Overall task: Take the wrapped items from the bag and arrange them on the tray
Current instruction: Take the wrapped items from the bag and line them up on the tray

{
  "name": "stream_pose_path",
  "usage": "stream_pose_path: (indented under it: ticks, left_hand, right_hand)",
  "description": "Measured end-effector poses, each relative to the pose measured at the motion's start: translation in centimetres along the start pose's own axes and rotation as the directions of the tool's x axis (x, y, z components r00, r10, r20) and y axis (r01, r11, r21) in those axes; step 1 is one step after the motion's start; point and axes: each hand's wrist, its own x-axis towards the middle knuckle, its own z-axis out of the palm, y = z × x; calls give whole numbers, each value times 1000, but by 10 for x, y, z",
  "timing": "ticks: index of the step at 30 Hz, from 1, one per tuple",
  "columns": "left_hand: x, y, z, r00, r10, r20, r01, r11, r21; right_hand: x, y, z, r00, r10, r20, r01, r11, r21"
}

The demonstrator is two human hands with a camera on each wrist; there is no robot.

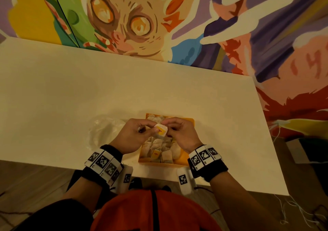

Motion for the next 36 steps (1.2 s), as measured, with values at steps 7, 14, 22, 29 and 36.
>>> stream_pose_path:
  ticks: [7,14,22,29,36]
  left_hand:
    - [1,-6,-2,999,-22,-45,22,1000,5]
    - [2,-2,-2,999,-34,-41,34,999,-6]
    - [5,16,0,996,7,85,-4,999,-35]
    - [8,19,-5,988,7,153,-1,999,-42]
    - [19,16,6,985,65,-160,-87,986,-139]
  right_hand:
    - [6,-4,-18,994,-64,-91,56,994,-90]
    - [-5,-17,-32,986,-155,60,160,984,-85]
    - [-4,-22,-29,956,-141,256,160,986,-56]
    - [2,-28,-37,962,-164,219,172,985,-17]
    - [3,-16,-13,994,-106,-8,106,987,120]
